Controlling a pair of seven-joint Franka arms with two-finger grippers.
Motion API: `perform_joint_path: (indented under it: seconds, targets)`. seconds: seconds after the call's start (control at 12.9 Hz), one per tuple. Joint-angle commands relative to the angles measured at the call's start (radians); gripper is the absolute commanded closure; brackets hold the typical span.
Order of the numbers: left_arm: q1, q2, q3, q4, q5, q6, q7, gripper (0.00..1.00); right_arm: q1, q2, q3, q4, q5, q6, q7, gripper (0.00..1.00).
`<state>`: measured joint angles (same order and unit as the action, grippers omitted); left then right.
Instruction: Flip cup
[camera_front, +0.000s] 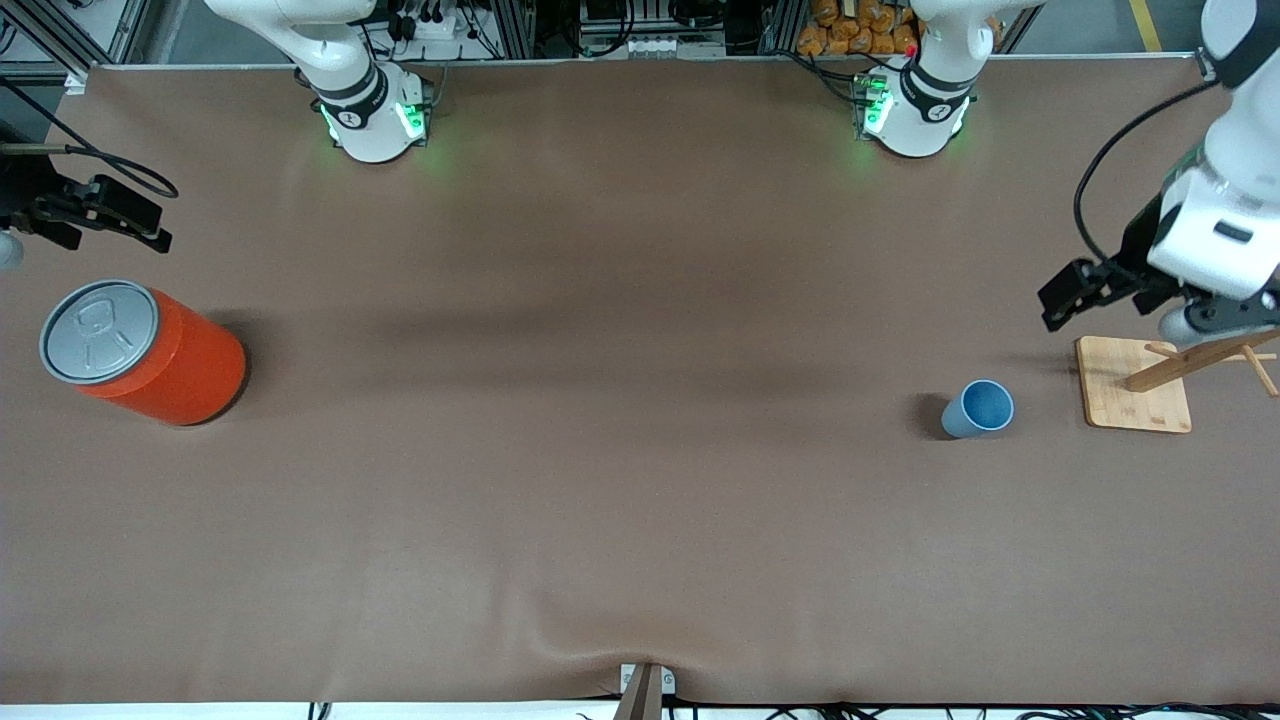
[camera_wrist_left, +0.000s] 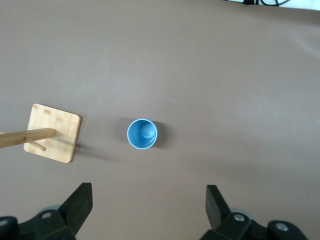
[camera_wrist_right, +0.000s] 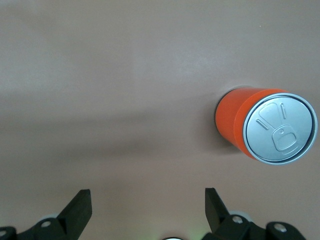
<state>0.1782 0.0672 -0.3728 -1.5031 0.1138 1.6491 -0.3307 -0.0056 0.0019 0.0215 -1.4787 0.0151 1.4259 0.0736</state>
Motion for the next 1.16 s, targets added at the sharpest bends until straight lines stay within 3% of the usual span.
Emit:
perform_joint_path:
  seconds: [0.0,0.08,0.31,0.46,1.08]
  targets:
    - [-0.161,-0.033,0.218,-0.011,-0.034,-0.069,0.126,0.0,-0.002,0.013,0.0,0.02,0.009,-0.006,0.015,0.0]
    - [-0.17,-0.061,0.265,-0.025,-0.077,-0.086,0.18,0.0,-0.005,0.021,0.0,0.02,0.02,-0.002,0.015,0.0]
    - [-0.201,-0.164,0.285,-0.135,-0.108,-0.087,0.188,0.0,0.012,0.029,0.005,0.015,-0.015,0.004,0.005,0.0]
    - [-0.25,-0.191,0.333,-0.14,-0.108,-0.142,0.18,0.0,0.012,0.03,0.006,0.008,-0.035,0.027,0.005,0.0]
    - [-0.235,-0.196,0.331,-0.083,-0.1,-0.219,0.182,0.0,0.01,0.03,0.006,0.008,-0.032,0.031,0.005,0.0]
